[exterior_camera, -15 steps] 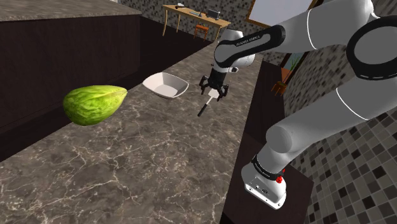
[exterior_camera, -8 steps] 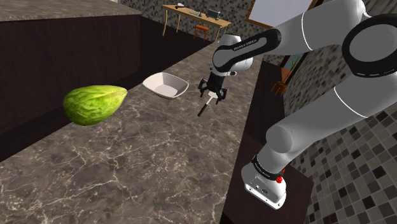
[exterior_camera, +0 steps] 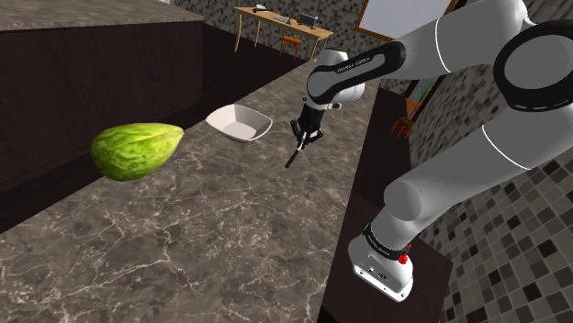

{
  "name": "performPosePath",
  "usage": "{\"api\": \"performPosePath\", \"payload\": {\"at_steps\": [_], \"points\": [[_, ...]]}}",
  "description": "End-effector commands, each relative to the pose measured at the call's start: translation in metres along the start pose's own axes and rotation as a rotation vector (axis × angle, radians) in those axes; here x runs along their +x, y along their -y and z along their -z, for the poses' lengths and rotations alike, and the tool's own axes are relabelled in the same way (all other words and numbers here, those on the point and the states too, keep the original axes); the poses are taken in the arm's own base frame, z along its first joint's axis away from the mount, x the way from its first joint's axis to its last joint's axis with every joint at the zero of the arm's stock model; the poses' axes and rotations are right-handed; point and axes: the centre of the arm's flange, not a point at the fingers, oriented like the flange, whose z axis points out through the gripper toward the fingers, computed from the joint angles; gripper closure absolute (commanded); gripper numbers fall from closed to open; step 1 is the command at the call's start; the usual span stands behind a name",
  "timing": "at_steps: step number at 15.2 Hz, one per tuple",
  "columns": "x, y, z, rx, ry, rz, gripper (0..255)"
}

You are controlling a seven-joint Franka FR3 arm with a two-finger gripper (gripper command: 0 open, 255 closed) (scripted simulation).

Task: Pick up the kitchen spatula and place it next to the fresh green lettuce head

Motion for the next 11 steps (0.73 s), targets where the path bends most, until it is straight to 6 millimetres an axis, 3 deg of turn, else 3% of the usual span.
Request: {"api": "performPosePath", "payload": {"at_steps": [1,5,11], "points": [[0.000,0.000,0.000,0.000,0.000,0.000,255],[0.000,0.000,0.000,0.000,0.000,0.000,255],[-0.002,0.000,0.032,0.000,0.000,0.000,255]]}}
